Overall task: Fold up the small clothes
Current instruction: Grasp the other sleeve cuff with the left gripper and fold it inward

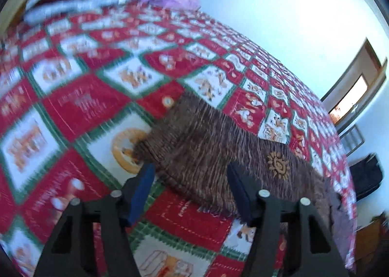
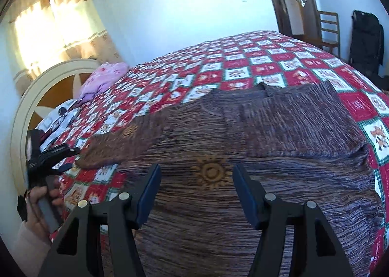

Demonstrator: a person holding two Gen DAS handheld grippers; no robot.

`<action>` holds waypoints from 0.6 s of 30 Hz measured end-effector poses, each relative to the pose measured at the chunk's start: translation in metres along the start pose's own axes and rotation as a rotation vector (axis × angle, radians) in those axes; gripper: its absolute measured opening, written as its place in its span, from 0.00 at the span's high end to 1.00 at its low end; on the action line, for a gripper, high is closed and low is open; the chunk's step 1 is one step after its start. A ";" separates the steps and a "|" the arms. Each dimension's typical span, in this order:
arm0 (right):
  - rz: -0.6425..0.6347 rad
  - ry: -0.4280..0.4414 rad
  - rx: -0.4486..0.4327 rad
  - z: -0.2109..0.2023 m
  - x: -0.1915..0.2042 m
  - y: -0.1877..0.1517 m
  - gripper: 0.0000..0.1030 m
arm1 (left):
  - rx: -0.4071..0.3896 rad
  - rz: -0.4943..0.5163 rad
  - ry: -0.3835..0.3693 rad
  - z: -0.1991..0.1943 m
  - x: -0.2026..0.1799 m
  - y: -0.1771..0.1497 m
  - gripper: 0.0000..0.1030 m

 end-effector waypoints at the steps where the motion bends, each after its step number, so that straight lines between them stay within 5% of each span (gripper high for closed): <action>1: -0.005 0.005 0.003 0.000 0.003 0.000 0.39 | 0.011 -0.027 -0.003 0.005 0.002 -0.004 0.39; 7: 0.003 0.013 0.019 0.004 0.006 -0.001 0.39 | -0.025 -0.105 -0.044 0.014 0.005 -0.007 0.42; 15: 0.032 0.016 0.029 0.006 0.002 0.000 0.39 | -0.043 -0.114 0.065 0.023 0.015 -0.008 0.88; 18: 0.040 0.006 0.019 0.001 -0.002 0.003 0.39 | -0.052 -0.055 0.069 0.022 0.010 -0.006 0.92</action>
Point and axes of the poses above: each gripper's, at about its wrist camera, not at the fingertips, and z roughly the way its jaws point, x to its left, y to its top, the point moved 7 cm from there along z, roughly the way its jaws point, and after that the axes turned 10 degrees about -x, right-handed, at the moved point
